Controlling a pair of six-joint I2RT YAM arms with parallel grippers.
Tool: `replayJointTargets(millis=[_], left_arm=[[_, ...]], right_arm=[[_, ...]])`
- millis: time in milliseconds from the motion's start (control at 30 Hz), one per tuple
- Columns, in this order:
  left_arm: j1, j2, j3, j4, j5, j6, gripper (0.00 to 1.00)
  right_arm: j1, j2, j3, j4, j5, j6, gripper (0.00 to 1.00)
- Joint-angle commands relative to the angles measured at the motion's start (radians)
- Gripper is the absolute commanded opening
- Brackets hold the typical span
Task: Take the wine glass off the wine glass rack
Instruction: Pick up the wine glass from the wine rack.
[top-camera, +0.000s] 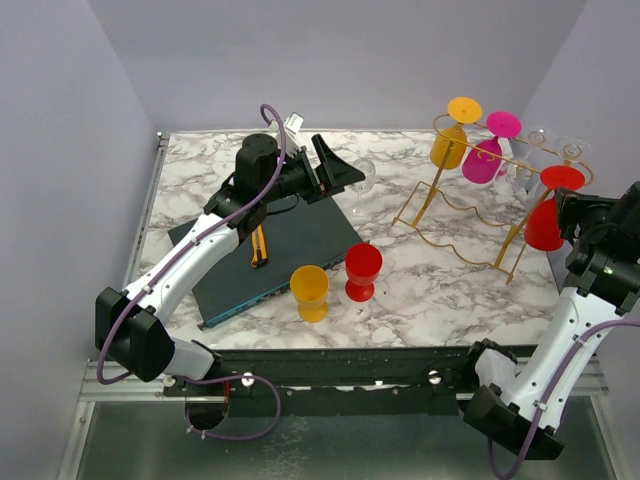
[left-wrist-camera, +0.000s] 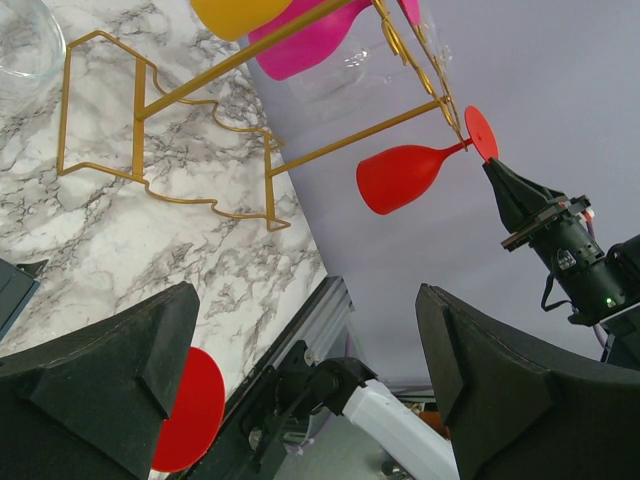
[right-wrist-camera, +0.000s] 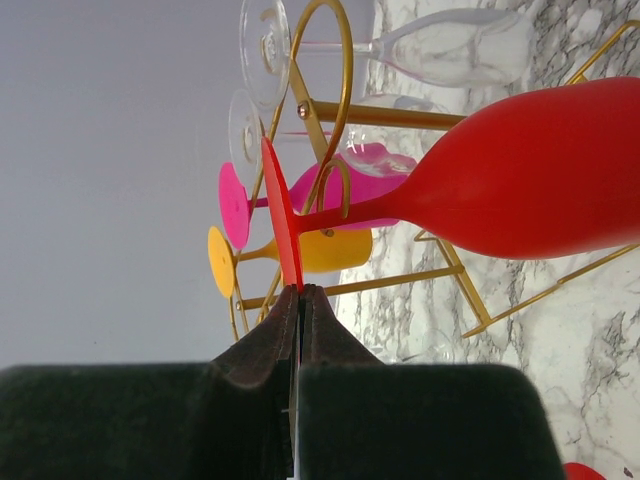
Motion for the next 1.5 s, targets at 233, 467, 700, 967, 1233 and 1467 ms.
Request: replayJointTargets(millis=[233,467,700,967,1233,1467], left_arm=[[-0.004,-0.012,-0.008,0.024,0.007,0.013,0.99],[-0.004,-0.006,-0.008,0.024,0.009,0.01,0.99],[-0.004,-0.008,-0.01,0.023,0.009,0.01,0.99],[-0.004,-0.009,-0.011,0.024,0.014,0.009,0.99],[-0.004,-0.009,-0.015,0.024,0.024,0.001,0.99],[-0.004,-0.017,-0.027,0.024,0.032,-0.017,0.99]], right_arm=[[-0.004,-0.006,0.022,-0.033,-0.027,-0.016,0.0],[-0.003,-0.036,0.033,-0.074,0.022,-0.026,0.0],[-0.003,-0.046,0.04,-0.084,0.028,-0.031,0.0],[-0.004,-0.045,0.064,-0.104,0.021,-0.038,0.0],[-0.003,-0.043,0.088,-0.141,-0.063,-0.104,0.0],[-0.003,-0.032,0.105,-0.175,-0.22,-0.202,0.0]])
